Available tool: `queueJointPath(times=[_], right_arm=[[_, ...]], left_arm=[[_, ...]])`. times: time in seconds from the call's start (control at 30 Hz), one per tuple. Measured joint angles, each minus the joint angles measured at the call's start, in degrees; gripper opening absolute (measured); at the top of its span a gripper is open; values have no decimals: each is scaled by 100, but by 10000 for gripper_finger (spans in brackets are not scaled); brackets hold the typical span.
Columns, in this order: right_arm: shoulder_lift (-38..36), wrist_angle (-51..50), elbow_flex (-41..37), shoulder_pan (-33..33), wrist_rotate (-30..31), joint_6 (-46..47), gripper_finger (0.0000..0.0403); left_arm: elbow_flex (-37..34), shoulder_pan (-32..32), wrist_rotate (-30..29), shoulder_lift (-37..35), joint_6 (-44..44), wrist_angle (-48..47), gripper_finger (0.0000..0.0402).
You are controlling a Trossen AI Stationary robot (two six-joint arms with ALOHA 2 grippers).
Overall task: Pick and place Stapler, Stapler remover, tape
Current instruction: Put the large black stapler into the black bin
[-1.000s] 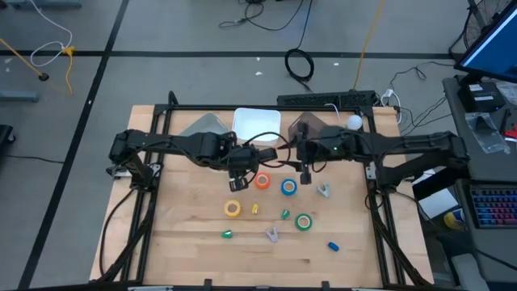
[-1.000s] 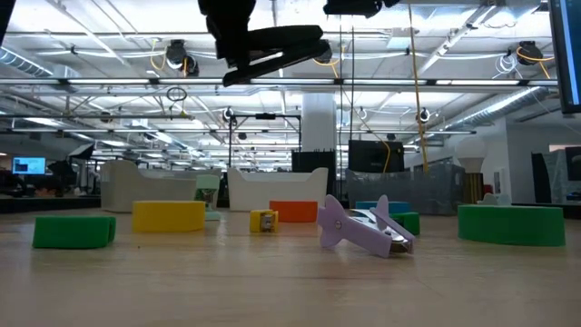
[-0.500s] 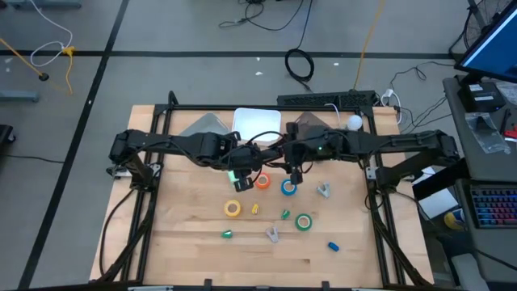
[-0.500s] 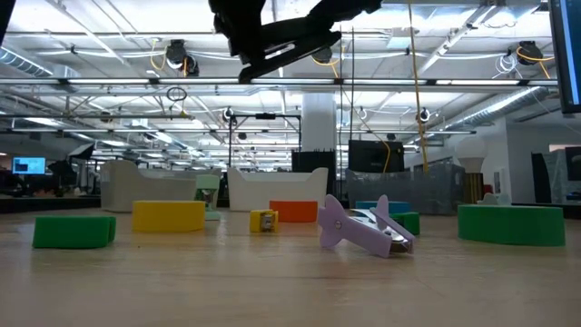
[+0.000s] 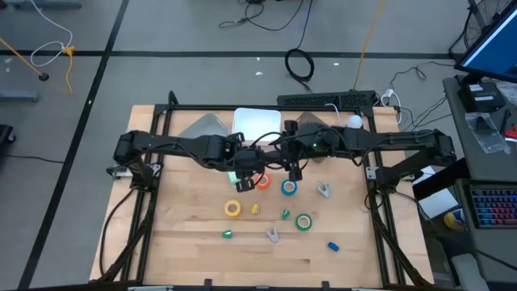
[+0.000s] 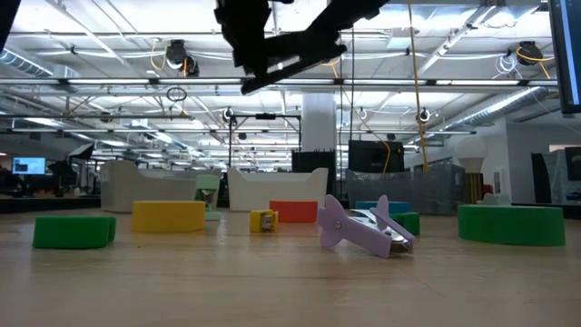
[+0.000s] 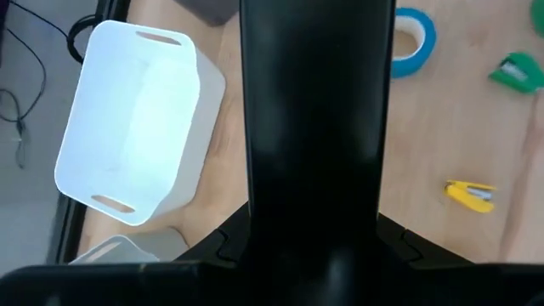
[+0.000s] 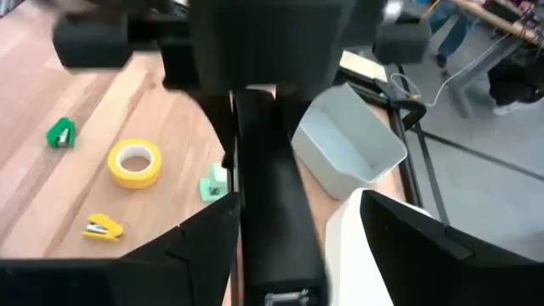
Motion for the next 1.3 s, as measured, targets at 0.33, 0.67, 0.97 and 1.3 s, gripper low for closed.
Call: queueJointPath(times=[0.33, 0.67, 0.97, 1.3], right_arm=[[-7, -665, 13, -4, -26, 343, 240], [186, -734, 22, -18, -617, 708, 240], [555, -821, 4, -7, -756, 727, 240], [557, -766, 4, -4, -749, 724, 234]], left_arm=[[-7, -20, 50, 233, 164, 62, 128], [-13, -40, 66, 275, 299, 305, 128], [0, -36, 10, 262, 297, 408, 128], [0, -31, 18, 255, 382, 392, 128]])
